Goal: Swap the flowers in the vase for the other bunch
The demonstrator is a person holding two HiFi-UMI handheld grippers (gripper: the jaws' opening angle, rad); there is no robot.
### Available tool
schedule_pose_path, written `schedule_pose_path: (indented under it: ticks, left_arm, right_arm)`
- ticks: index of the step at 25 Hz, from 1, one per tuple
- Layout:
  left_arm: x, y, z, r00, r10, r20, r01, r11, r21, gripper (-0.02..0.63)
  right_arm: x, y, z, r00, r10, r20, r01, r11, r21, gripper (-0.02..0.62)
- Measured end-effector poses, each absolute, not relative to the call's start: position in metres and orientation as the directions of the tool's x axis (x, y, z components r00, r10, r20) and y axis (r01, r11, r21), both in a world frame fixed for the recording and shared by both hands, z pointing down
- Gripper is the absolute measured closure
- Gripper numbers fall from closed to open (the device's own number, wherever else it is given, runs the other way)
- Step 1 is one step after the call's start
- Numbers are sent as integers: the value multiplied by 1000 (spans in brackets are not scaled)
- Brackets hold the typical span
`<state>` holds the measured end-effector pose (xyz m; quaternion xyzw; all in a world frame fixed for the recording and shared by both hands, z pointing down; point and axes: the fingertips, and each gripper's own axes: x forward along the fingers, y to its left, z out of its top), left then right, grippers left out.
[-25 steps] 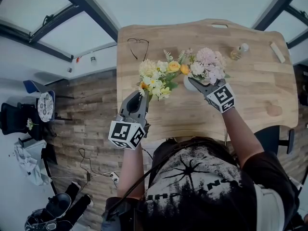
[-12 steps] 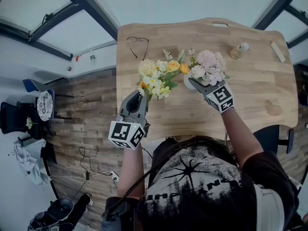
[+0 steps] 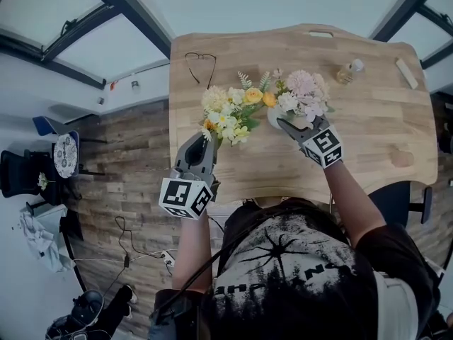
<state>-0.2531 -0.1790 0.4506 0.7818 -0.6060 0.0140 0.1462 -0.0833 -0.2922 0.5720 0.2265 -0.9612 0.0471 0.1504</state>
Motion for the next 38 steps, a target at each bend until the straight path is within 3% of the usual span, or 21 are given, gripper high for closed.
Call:
schedule_pose_path:
  ticks: [20,30,38]
  left_arm:
    - [-226,-134,440,110,-982,154,-979,-80,187,588]
    - [-209,-94,435,59,-988,139,-984,-34,177,588]
    - [-206,-73,439,142,-982,126,-975,-117,188,588]
  right_arm:
    - [-27,-251,547,-909,-315,274,-340,939,-51,310]
    - [-6,-227,511,-933,-309,182,-323,945,-52,531]
    - [-2,-191,489,-914,-380,145,-385,923,-7,568]
